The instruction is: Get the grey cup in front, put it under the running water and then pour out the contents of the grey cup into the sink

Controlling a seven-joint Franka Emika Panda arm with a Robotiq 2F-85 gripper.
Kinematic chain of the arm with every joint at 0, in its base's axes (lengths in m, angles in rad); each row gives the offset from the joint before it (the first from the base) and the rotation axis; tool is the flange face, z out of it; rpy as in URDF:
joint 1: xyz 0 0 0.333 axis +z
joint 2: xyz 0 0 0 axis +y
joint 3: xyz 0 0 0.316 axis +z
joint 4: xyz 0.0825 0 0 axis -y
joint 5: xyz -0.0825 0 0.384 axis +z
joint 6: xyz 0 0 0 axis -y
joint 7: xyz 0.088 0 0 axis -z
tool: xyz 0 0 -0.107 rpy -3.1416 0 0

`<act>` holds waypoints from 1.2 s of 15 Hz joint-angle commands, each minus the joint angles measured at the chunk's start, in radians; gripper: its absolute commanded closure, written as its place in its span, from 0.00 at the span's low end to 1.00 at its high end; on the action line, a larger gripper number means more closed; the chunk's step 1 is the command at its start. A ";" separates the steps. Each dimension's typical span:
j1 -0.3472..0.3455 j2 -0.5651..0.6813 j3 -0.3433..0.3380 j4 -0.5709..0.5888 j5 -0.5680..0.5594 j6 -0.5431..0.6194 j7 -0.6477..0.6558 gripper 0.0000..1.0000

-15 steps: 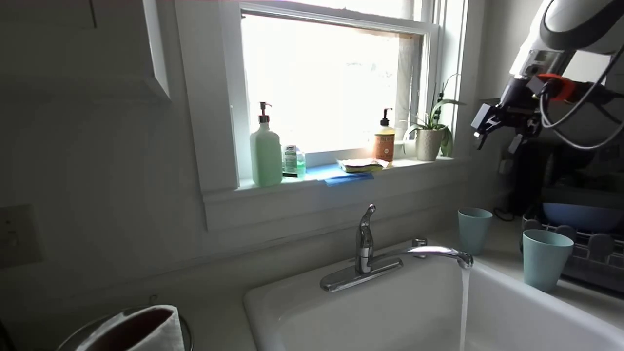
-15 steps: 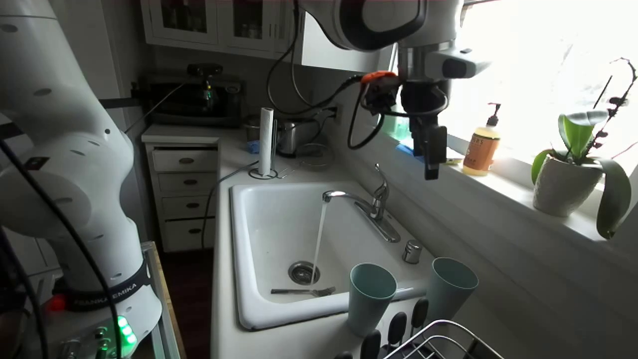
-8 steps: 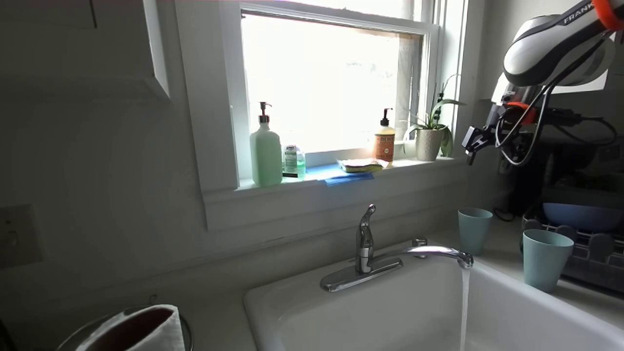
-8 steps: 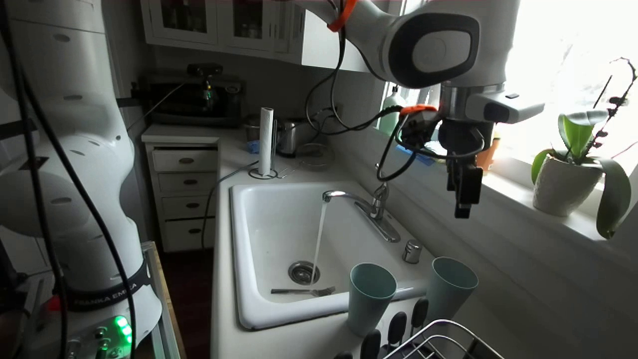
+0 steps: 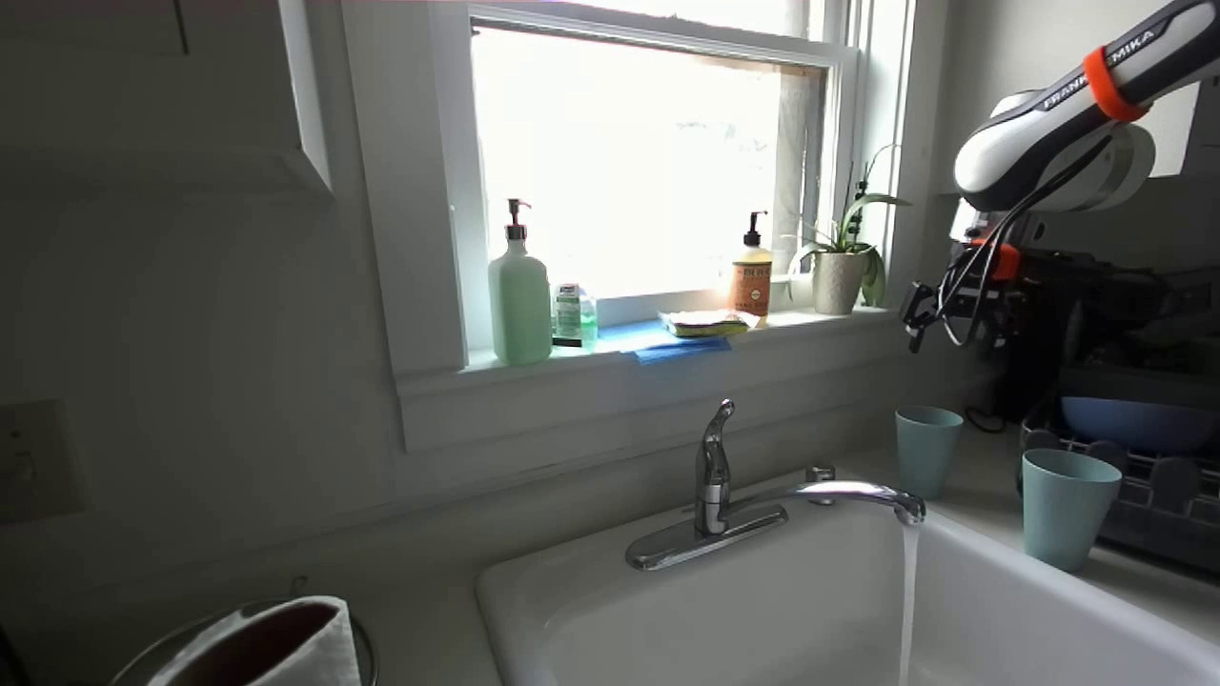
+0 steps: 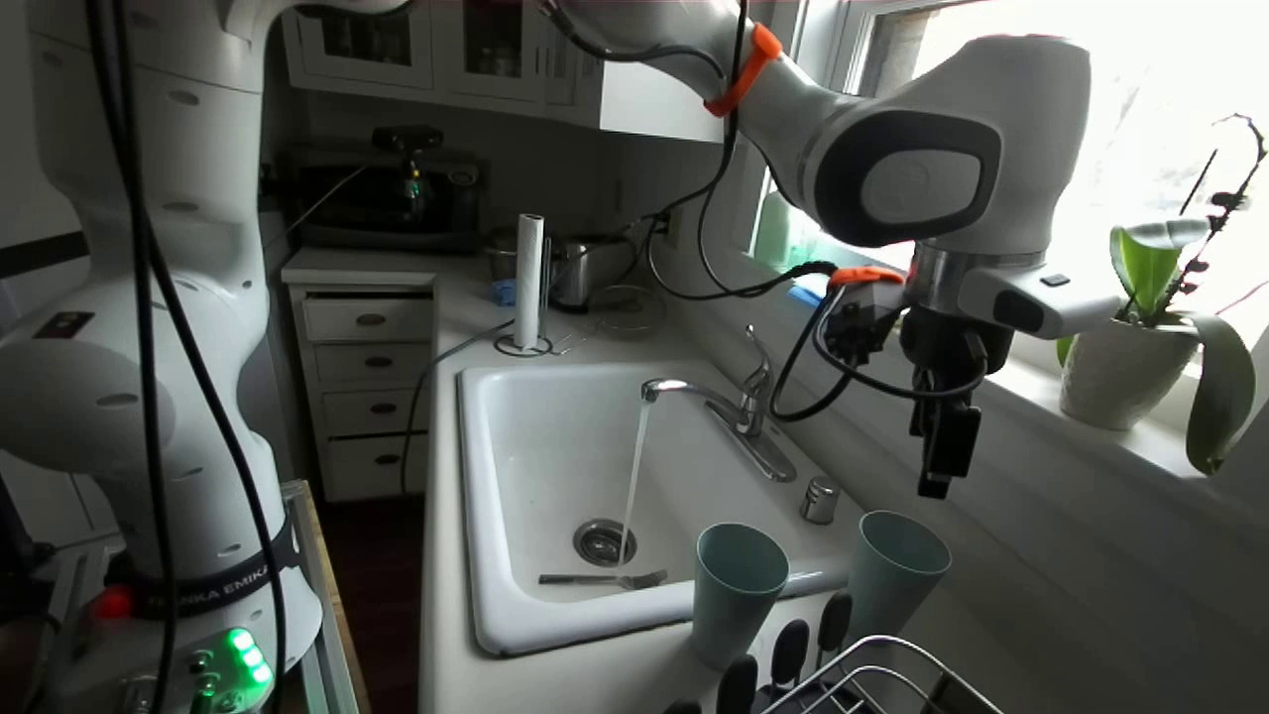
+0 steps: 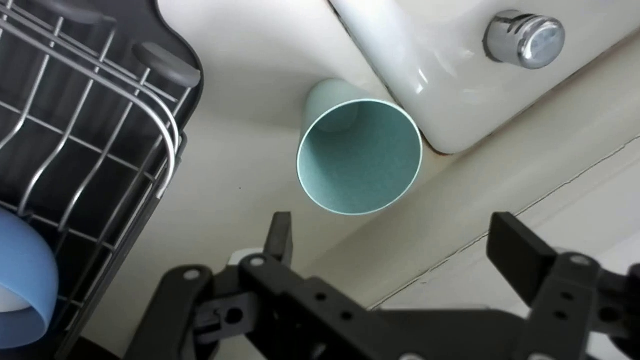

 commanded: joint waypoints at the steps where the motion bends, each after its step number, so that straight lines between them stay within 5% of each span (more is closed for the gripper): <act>1: 0.002 0.014 -0.003 0.012 0.006 -0.005 -0.002 0.00; 4: 0.001 0.024 -0.003 0.022 0.009 -0.005 -0.002 0.00; 13: -0.005 0.273 -0.008 0.240 0.113 -0.074 0.312 0.00; 18: -0.024 0.370 0.007 0.333 0.153 -0.100 0.368 0.01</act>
